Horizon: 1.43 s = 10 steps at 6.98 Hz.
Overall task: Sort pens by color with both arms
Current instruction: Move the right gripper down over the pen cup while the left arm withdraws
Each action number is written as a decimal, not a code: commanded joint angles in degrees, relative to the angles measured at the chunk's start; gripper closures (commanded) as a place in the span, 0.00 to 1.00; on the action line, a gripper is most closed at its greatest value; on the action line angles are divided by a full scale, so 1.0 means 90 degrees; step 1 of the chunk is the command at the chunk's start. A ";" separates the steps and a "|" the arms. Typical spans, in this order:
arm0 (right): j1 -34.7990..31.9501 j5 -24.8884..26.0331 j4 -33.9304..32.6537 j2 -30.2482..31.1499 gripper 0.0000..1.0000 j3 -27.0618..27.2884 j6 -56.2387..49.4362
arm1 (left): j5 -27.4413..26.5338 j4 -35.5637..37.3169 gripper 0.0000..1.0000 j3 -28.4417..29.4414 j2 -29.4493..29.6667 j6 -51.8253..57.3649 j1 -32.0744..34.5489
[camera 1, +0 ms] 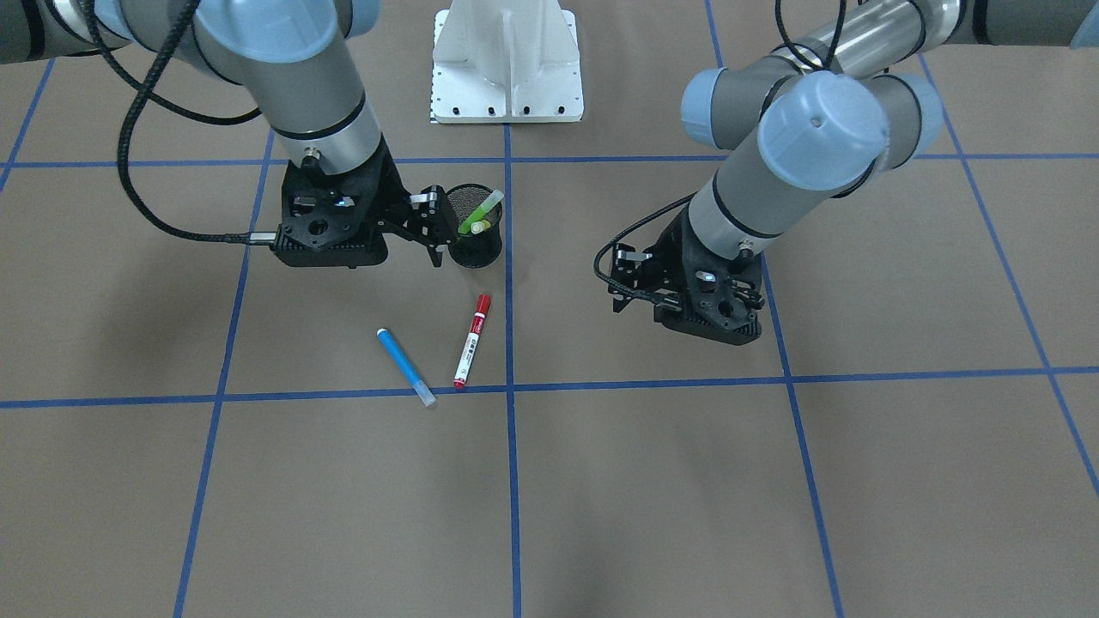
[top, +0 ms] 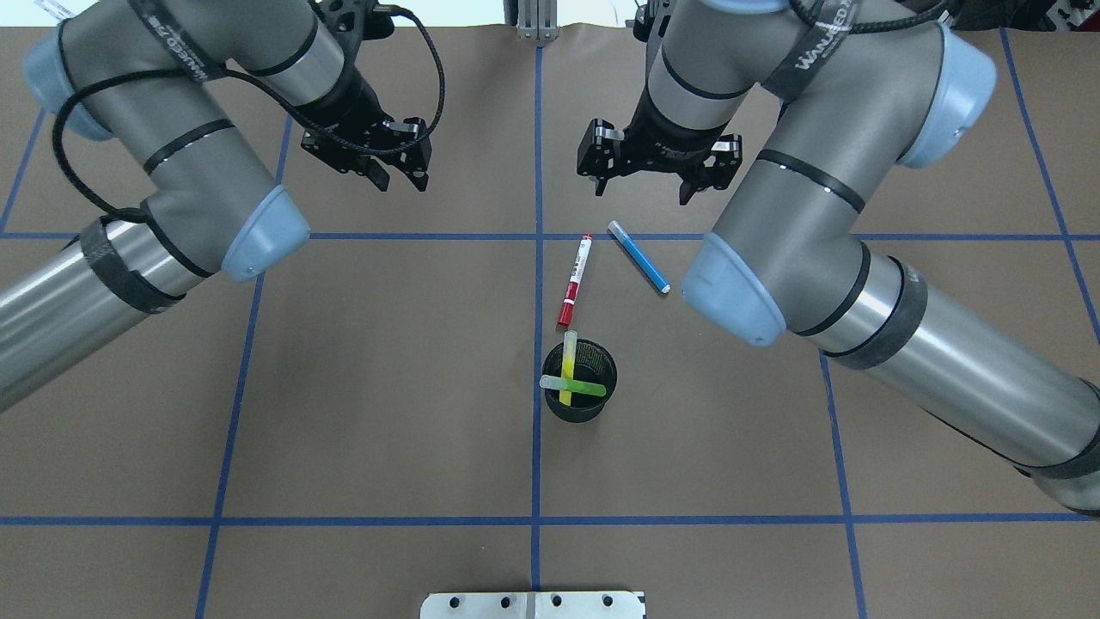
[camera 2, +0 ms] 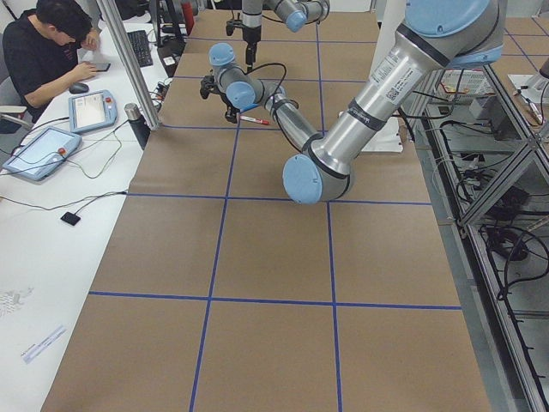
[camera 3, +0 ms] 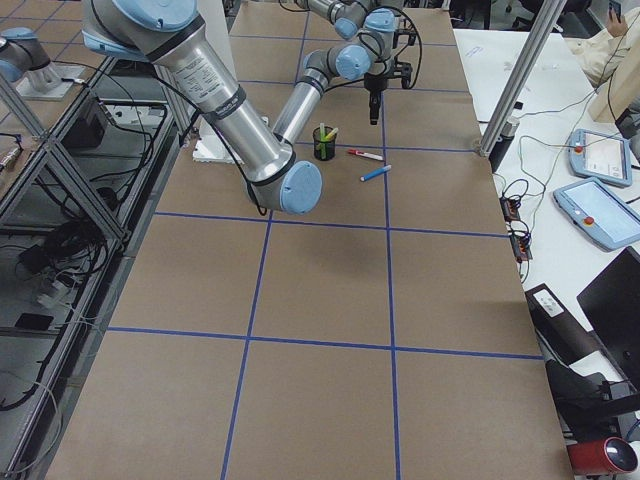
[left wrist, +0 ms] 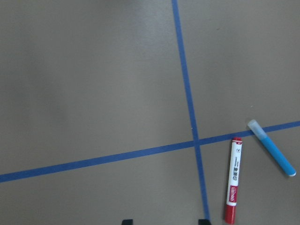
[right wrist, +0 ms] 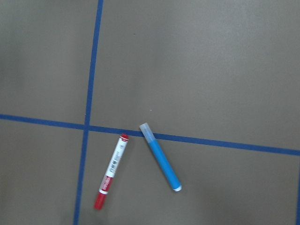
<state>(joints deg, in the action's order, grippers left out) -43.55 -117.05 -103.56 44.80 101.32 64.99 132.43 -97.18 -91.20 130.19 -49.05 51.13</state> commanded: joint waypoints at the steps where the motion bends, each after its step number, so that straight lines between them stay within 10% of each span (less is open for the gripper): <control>1: 0.0492 0.0329 0.0013 -0.0240 0.06 -0.0027 0.1269 | 0.0070 0.0329 0.44 -0.0326 -0.0267 0.0401 0.0187; 10: 0.1626 0.0945 -0.1167 -0.0544 0.03 -0.0076 0.5559 | 0.0481 0.0495 0.45 -0.0287 -0.0843 0.1911 0.1095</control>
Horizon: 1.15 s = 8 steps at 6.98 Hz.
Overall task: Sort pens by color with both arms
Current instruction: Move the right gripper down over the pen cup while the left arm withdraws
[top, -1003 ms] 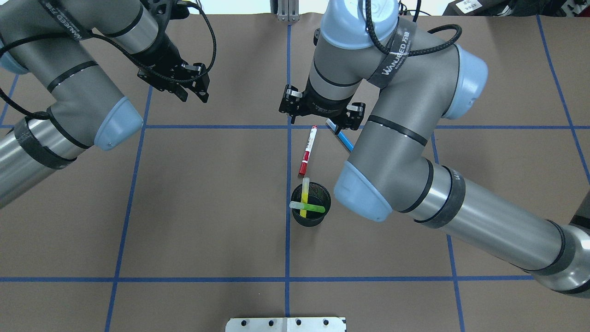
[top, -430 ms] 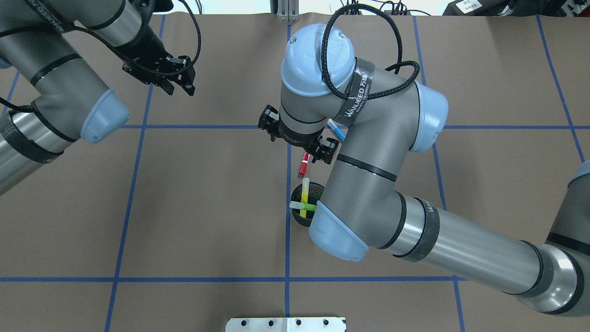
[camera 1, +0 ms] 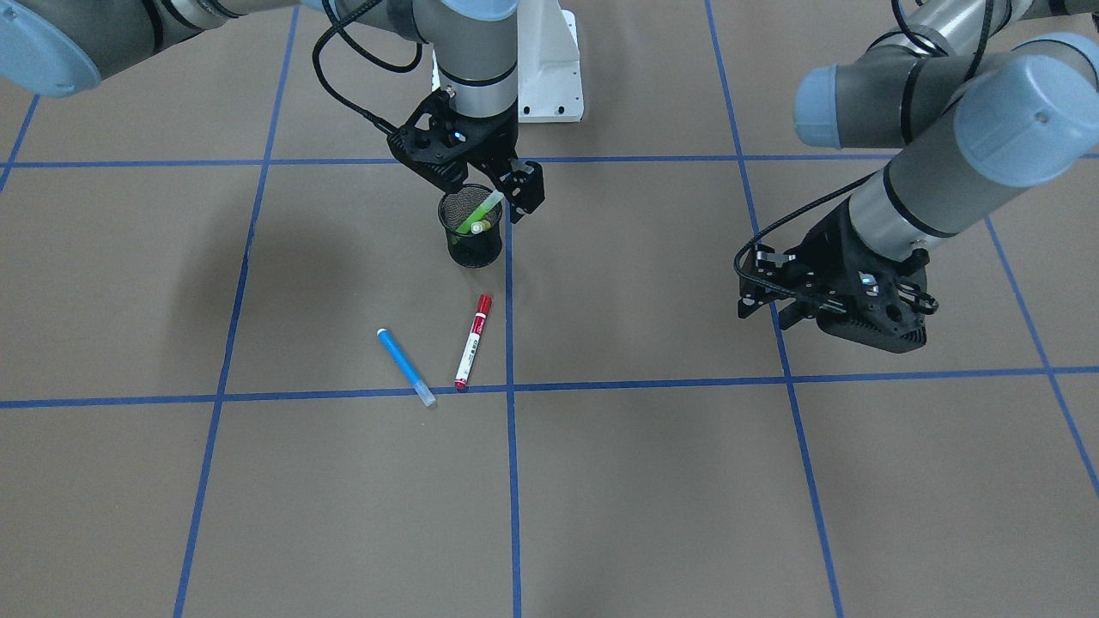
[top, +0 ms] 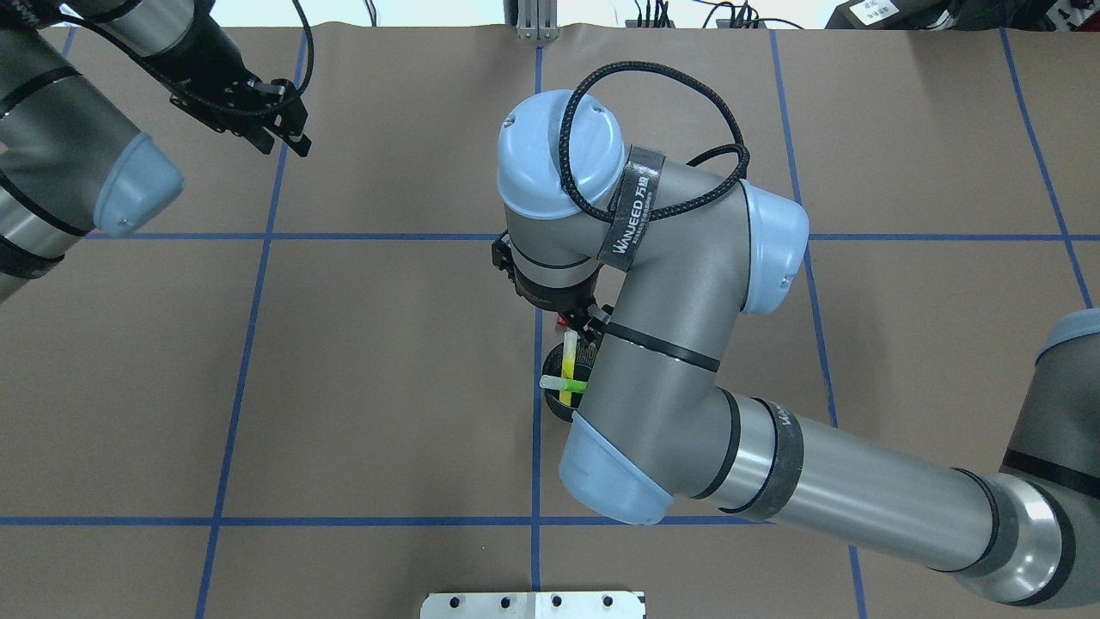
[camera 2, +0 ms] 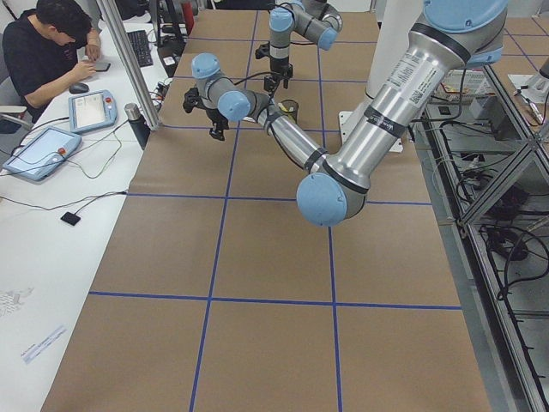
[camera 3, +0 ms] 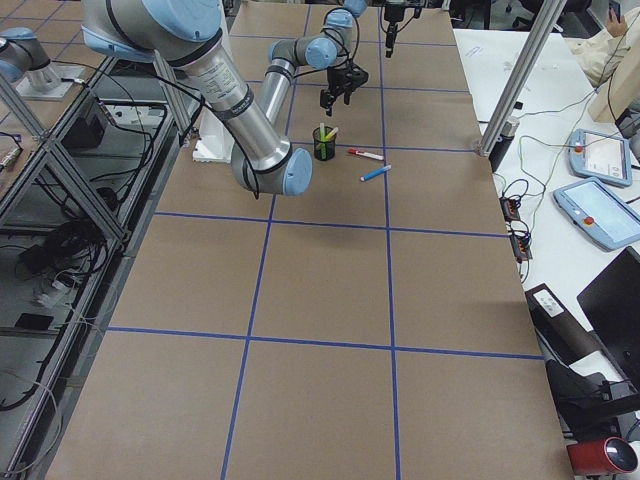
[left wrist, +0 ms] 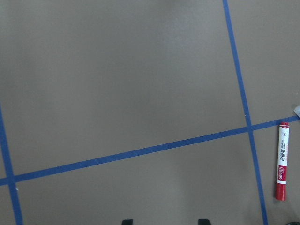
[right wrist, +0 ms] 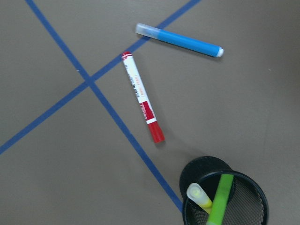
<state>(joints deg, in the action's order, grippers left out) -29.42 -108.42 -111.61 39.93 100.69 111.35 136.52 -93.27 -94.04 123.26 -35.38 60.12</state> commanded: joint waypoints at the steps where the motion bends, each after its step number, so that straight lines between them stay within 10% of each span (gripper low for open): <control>1: 0.0133 -0.0052 -0.0284 0.0017 0.04 -0.0015 0.0692 | 0.0017 0.0109 0.45 0.0058 -0.0072 0.0502 0.0126; 8: 0.0515 -0.0316 0.0828 0.0398 0.19 -0.0299 0.1603 | -0.0052 0.0139 0.45 0.0058 -0.0092 0.0787 0.0302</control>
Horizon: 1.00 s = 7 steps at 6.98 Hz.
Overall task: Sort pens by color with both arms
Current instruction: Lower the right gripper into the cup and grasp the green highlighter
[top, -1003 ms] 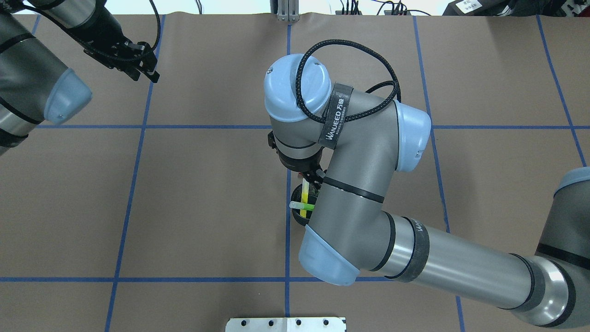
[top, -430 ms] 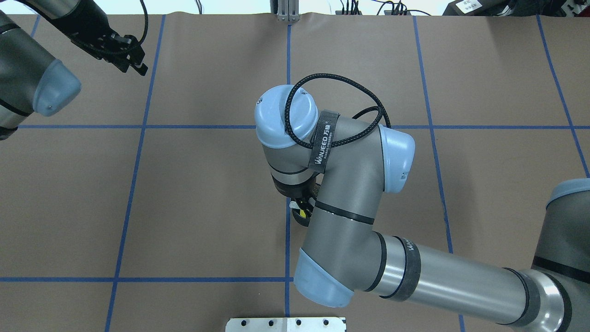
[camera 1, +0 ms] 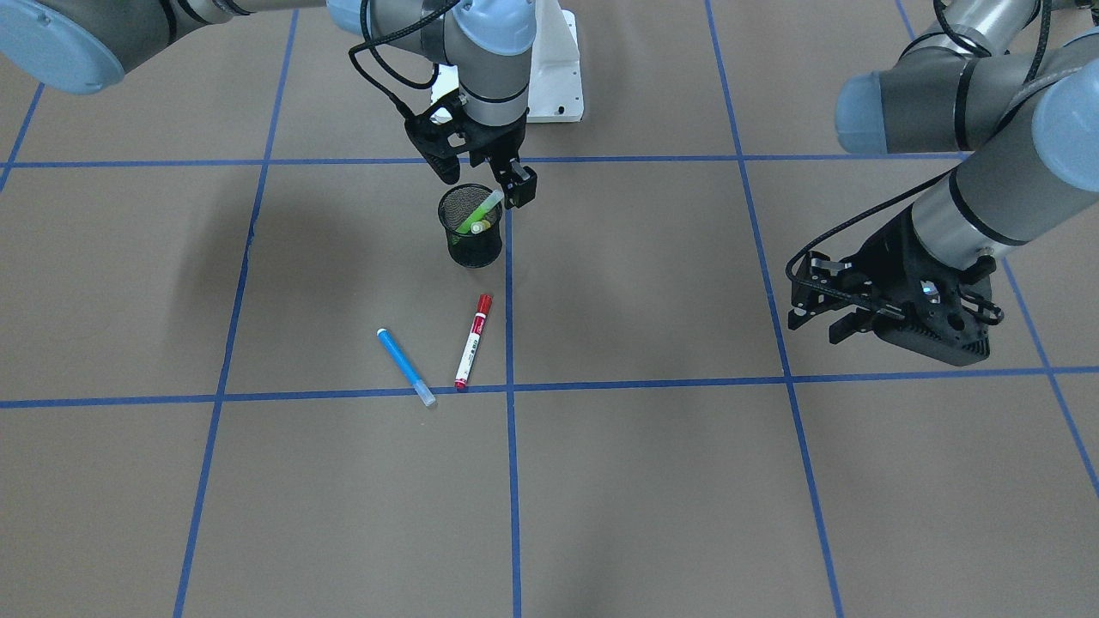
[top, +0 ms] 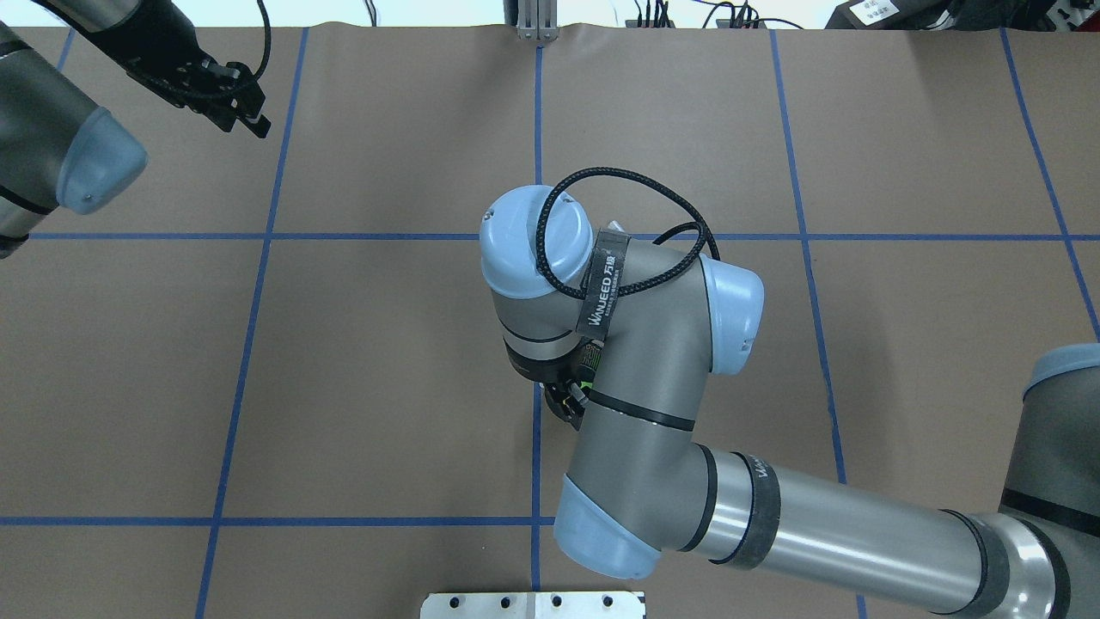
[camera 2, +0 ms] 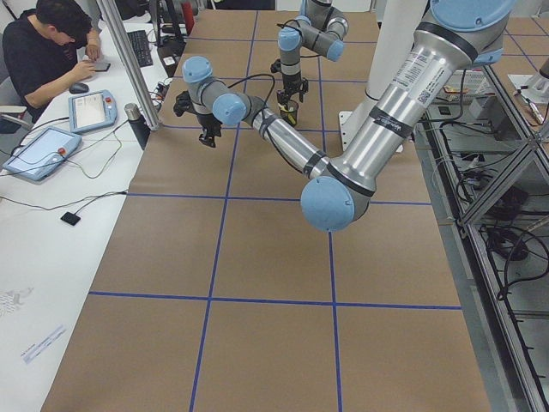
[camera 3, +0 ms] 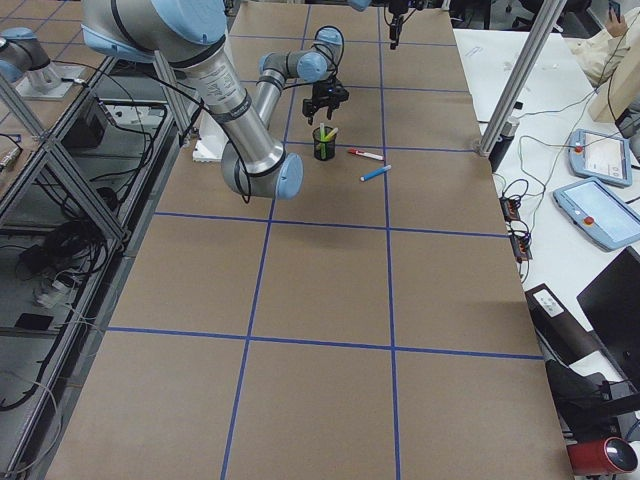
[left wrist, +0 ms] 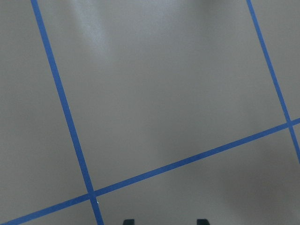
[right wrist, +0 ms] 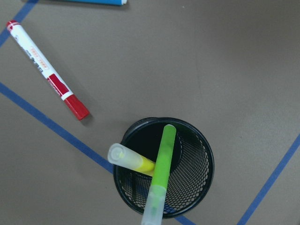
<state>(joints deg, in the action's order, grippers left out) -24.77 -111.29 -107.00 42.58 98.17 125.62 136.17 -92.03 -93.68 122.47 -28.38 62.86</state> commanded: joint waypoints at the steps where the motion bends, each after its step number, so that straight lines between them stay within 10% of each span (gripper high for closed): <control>1: -0.0002 0.0002 0.0317 0.0132 0.21 -0.0019 0.0017 | -0.0013 0.0001 0.45 0.0018 -0.0004 0.0019 -0.0012; 7: -0.0002 -0.0202 0.0307 0.0220 0.30 -0.0009 0.0173 | -0.0120 0.0000 0.45 0.0047 -0.0004 0.0019 -0.0041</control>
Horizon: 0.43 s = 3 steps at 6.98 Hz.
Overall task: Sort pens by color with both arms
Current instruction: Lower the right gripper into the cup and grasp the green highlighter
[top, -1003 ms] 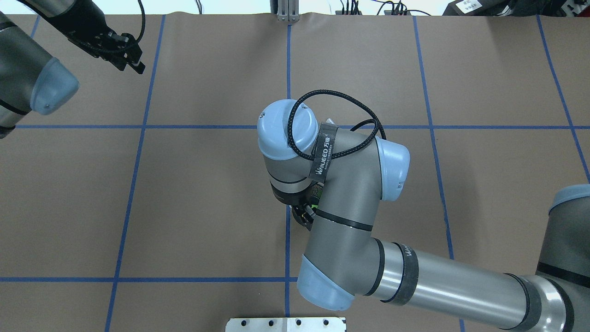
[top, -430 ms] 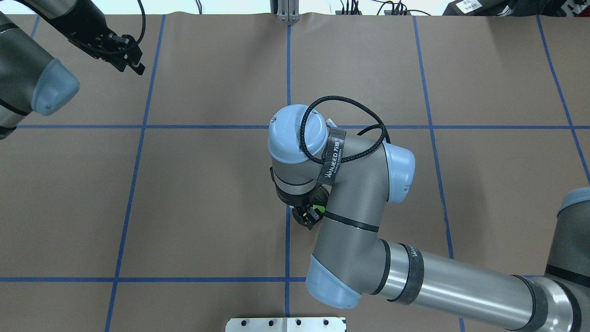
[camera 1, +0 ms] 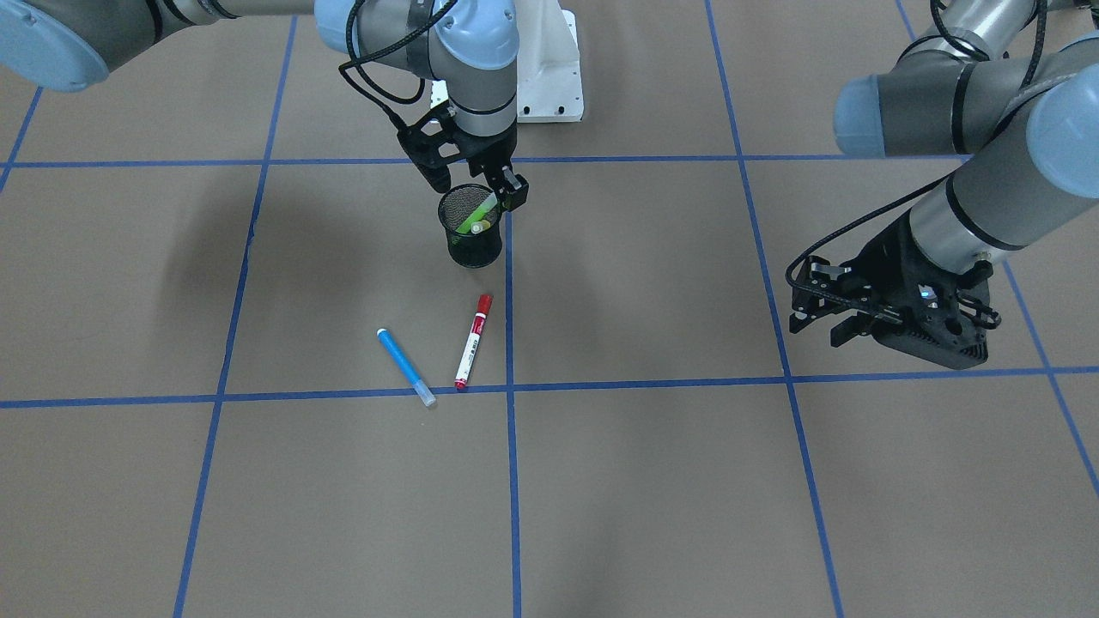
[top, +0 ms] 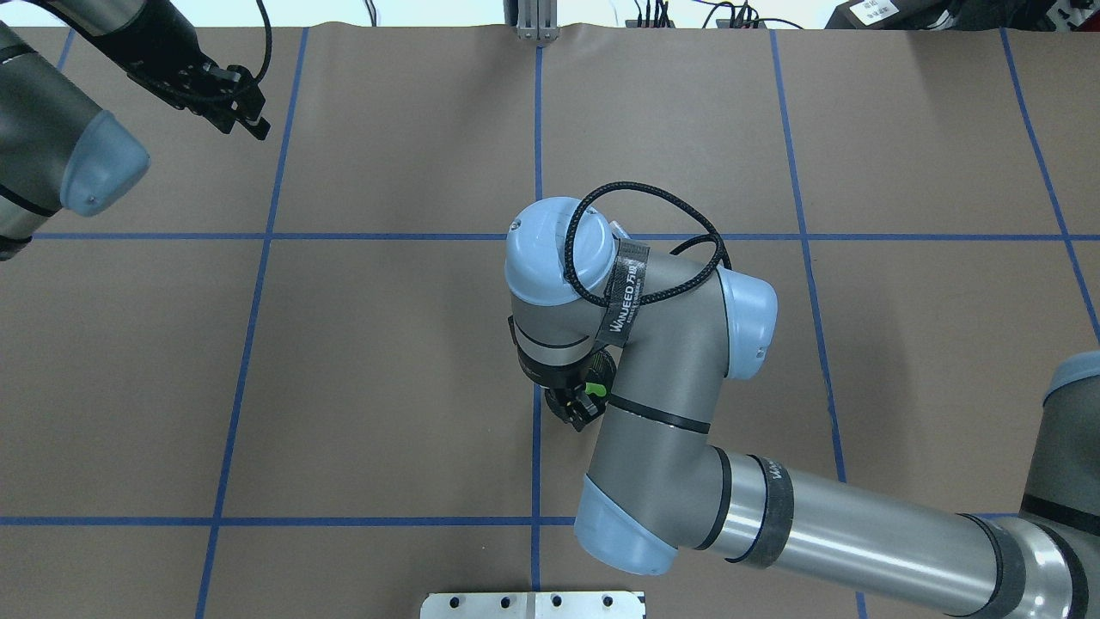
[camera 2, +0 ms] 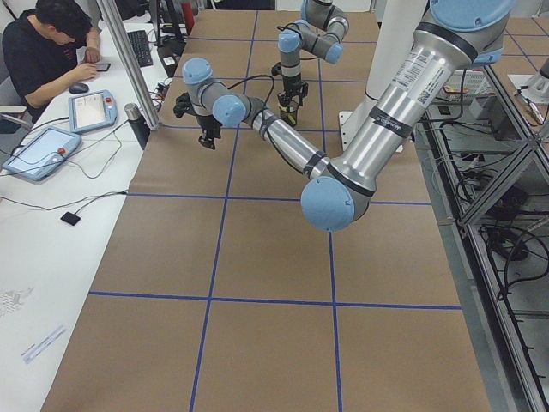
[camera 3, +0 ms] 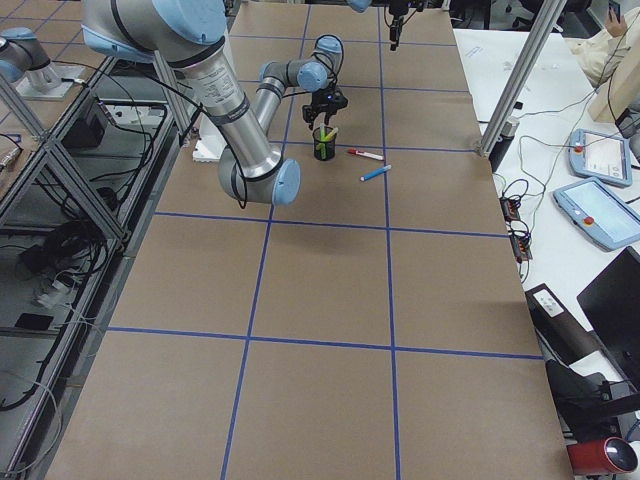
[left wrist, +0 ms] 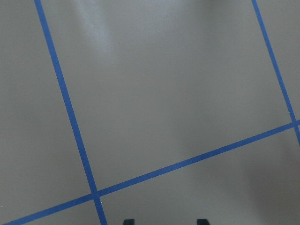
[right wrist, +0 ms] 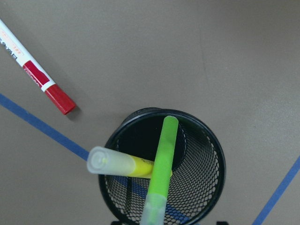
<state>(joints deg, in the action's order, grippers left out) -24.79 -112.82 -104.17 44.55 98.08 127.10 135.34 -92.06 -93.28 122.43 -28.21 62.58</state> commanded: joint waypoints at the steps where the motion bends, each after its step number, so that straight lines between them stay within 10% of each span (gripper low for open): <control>1: 0.0000 -0.0043 0.0011 0.0021 0.30 0.0000 0.0124 | -0.0037 0.0004 0.45 0.0003 -0.0010 0.0000 -0.0020; 3: 0.0000 -0.0072 0.0031 0.0050 0.34 0.0020 0.0164 | -0.0076 0.0004 0.46 0.0003 -0.0010 0.0000 -0.0030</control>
<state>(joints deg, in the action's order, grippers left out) -24.78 -113.32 -104.00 44.82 98.17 128.33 134.79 -92.06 -93.25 122.36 -28.21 62.37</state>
